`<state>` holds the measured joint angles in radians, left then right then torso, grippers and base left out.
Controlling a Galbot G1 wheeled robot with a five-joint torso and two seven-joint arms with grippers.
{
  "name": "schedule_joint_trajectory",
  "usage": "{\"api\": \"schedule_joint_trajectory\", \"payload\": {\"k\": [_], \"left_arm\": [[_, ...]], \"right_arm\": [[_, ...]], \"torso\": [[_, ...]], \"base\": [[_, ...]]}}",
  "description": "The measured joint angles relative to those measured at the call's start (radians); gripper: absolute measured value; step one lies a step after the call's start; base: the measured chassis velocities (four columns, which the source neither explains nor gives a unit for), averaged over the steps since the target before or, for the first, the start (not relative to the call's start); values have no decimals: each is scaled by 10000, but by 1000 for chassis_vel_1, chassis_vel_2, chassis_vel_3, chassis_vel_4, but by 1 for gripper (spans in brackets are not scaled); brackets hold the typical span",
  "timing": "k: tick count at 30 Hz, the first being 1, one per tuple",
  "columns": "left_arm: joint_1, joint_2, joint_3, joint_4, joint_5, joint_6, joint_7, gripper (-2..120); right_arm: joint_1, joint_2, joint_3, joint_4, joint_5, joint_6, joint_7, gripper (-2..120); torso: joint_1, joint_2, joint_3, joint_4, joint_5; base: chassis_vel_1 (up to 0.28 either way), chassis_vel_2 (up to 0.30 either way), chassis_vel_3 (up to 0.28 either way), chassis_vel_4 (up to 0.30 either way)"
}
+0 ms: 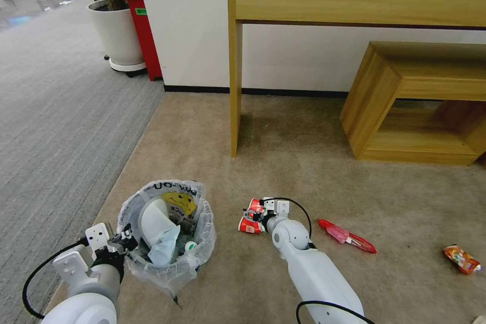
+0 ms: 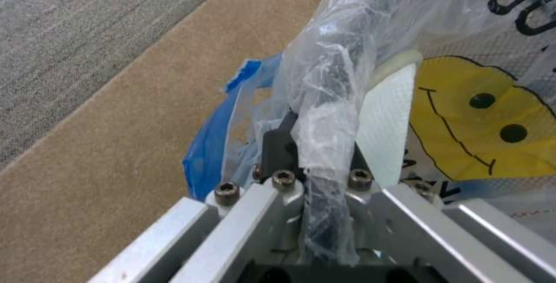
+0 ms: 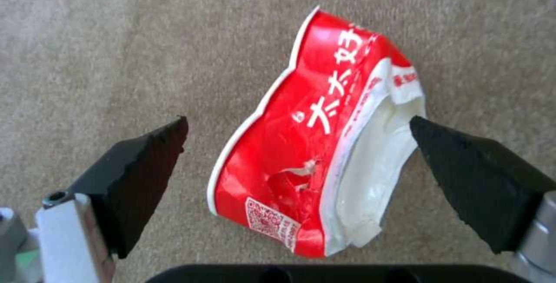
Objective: Pick up the trash bin and place the garbage on the floor into it.
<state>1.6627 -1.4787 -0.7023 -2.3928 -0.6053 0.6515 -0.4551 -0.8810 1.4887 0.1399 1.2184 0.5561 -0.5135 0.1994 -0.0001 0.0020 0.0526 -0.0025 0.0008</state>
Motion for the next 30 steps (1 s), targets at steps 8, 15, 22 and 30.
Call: {"api": "schedule_joint_trajectory", "payload": {"k": [8, 15, 22, 30], "left_arm": [[22, 43, -72, 0, 17, -14, 12, 1], [-25, 101, -158, 81, 1, -45, 40, 1], [-158, 85, -80, 239, 23, -72, 64, 1], [-192, 79, -48, 297, 88, -87, 92, 1]], "right_arm": [[534, 594, 131, -1211, -301, 96, -132, 86], [754, 780, 197, -1650, -439, 201, -258, 62], [610, 618, 231, -1580, -498, 264, -289, 32], [364, 305, 218, -1335, -512, 503, -362, 6]], "torso": [[1, 0, 0, 2, 0], [0, 0, 0, 1, -1], [1, 0, 0, 0, -1], [0, 0, 1, 2, 0]], "base": [[0, 0, 0, 0], [0, 0, 0, 0], [0, 0, 0, 0], [0, 0, 0, 0]]}}
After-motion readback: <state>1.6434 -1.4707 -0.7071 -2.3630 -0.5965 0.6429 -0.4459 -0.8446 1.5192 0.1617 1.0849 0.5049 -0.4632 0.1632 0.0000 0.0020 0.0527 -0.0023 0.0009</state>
